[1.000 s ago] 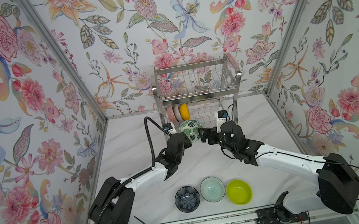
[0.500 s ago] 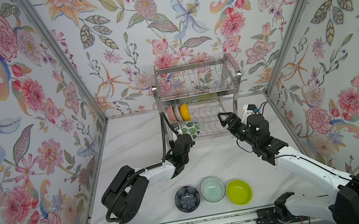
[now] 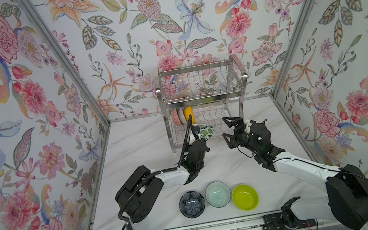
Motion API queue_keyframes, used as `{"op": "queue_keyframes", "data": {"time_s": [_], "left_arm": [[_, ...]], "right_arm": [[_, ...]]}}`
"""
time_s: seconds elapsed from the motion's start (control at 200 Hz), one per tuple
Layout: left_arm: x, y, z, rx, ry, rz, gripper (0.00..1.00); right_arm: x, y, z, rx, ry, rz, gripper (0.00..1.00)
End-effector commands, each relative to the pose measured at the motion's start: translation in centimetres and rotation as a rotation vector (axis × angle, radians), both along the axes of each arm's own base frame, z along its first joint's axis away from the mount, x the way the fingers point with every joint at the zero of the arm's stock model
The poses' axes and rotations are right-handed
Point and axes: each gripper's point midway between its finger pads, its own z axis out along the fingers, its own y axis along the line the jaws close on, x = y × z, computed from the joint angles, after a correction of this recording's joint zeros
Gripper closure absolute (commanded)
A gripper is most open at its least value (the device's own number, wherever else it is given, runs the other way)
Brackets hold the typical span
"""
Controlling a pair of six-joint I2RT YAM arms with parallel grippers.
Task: Load bowls into a dish rack
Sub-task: Place the bowl in the dish rack.
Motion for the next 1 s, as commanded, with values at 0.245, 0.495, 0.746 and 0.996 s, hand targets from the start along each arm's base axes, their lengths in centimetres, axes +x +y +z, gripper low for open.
{"op": "queue_keyframes", "data": {"time_s": [0.245, 0.495, 0.746, 0.996], "left_arm": [[0.0, -0.4, 2.1, -0.015, -0.088, 0.021, 1.0], [-0.5, -0.4, 2.1, -0.003, -0.099, 0.015, 1.0], [-0.8, -0.8, 2.0, 0.017, -0.108, 0.011, 1.0], [-1.2, -1.0, 2.2, 0.031, -0.124, 0.011, 1.0]], "right_arm": [[0.4, 3.0, 1.7, 0.175, 0.004, 0.006, 0.12], [1.2, 4.8, 2.7, 0.219, -0.005, 0.021, 0.2], [2.0, 5.7, 3.4, 0.27, -0.006, 0.008, 0.26], [2.6, 5.9, 3.5, 0.316, -0.004, -0.021, 0.36]]}}
